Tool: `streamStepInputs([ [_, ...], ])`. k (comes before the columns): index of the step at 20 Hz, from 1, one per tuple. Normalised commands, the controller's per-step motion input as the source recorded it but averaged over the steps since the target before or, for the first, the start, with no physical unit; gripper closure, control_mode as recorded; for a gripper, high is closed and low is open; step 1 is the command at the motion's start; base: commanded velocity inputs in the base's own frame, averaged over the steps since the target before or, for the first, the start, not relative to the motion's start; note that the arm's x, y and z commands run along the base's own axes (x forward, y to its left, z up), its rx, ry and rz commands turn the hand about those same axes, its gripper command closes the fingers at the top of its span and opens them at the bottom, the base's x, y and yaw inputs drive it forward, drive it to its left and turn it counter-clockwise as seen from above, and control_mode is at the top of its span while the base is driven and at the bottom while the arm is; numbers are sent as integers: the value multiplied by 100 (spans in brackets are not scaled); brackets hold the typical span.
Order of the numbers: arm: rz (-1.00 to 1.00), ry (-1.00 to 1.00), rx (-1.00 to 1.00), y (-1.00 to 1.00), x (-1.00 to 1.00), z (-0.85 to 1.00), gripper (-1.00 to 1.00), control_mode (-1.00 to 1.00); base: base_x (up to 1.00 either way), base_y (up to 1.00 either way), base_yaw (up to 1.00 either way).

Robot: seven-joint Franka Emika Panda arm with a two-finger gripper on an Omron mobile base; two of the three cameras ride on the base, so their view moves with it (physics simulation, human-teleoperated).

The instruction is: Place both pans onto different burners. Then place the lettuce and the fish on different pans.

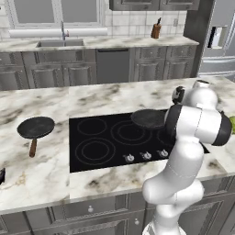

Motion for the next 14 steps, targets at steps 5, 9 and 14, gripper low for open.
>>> streamStepInputs([
  [5, 15, 0, 0, 28, 1, -2, 100, -100, 0, 0, 0],
  [9, 13, 0, 0, 38, 3, -12, 100, -100, 0, 0, 0],
  [14, 10, 0, 0, 21, 21, -11, 100, -100, 0, 0, 0],
])
